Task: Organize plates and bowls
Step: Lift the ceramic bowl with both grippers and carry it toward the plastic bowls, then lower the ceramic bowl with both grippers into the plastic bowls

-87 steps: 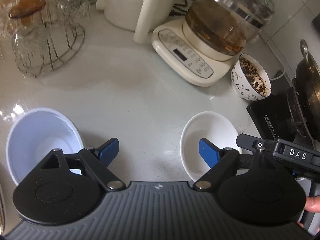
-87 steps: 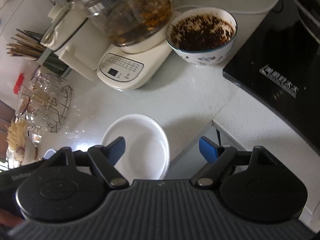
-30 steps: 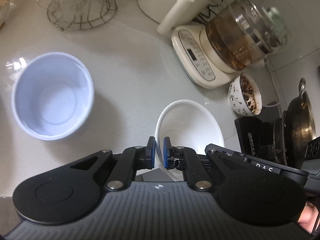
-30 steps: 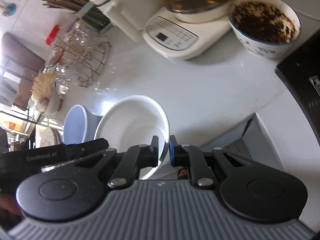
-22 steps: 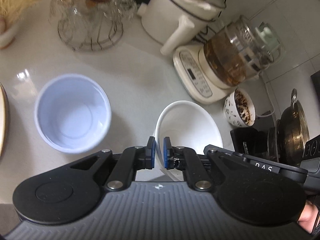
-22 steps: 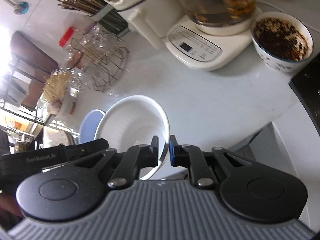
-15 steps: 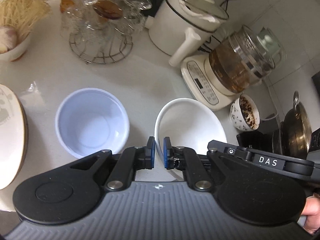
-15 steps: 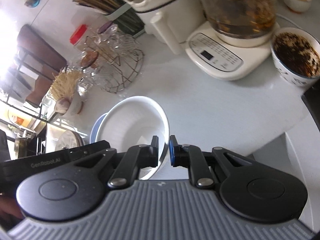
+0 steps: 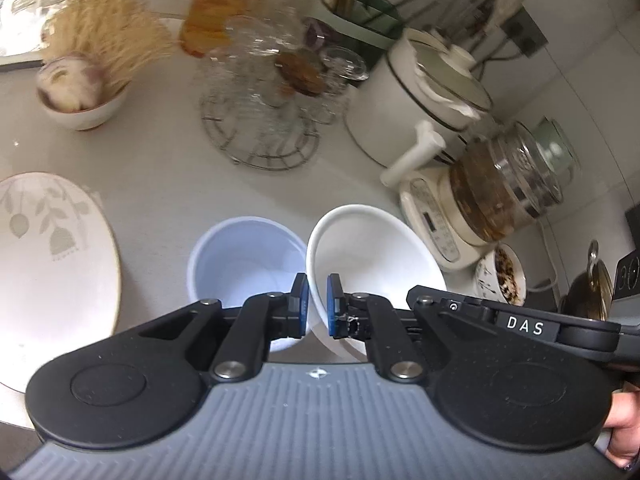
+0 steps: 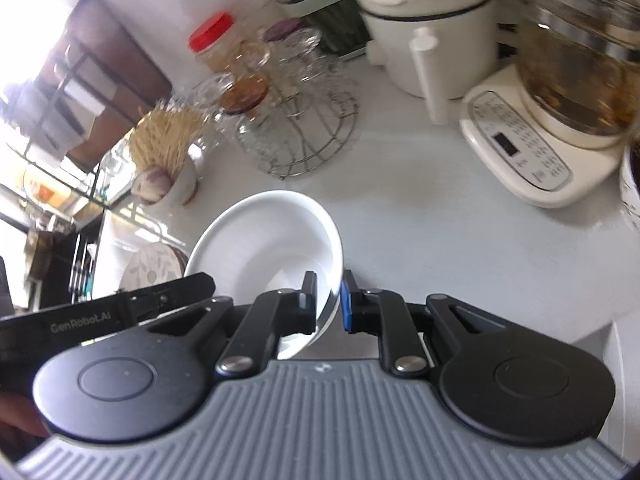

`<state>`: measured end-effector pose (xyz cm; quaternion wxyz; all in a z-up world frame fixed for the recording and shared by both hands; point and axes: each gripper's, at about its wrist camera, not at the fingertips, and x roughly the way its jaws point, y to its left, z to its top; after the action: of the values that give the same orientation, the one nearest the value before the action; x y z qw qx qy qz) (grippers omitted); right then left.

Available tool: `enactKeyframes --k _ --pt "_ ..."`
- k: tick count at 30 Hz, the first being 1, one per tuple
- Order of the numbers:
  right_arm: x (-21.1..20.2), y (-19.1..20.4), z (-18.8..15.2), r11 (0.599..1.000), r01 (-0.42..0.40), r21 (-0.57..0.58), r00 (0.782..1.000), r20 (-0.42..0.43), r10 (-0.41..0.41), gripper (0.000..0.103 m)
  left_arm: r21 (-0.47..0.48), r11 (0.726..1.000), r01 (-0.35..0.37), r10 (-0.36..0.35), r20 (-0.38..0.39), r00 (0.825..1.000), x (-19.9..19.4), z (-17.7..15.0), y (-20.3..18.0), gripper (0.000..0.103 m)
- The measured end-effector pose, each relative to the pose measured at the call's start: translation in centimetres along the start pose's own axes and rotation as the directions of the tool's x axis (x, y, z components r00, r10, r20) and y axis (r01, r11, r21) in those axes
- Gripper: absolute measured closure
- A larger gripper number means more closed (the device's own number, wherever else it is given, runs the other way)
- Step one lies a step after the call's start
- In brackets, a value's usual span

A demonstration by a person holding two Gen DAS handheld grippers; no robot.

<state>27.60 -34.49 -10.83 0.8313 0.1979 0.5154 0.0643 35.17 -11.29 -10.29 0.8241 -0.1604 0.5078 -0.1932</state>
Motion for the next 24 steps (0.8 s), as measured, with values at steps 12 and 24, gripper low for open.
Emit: enactKeyframes --k 12,24 --pt "5.8 2.7 1.4 0.996 -0.010 -0.091 0.999 -0.037 0.006 0.087 -0.118 0.990 -0.074 0.071 -0.029 0.997 1.7 -0.3 5.5 0.092" --pt "6.0 3.1 1.2 0.998 0.022 -0.055 1.000 0.007 -0.022 0.084 -0.119 0.992 -0.044 0.035 -0.081 0.996 1.8 -0.6 7.3 0.085"
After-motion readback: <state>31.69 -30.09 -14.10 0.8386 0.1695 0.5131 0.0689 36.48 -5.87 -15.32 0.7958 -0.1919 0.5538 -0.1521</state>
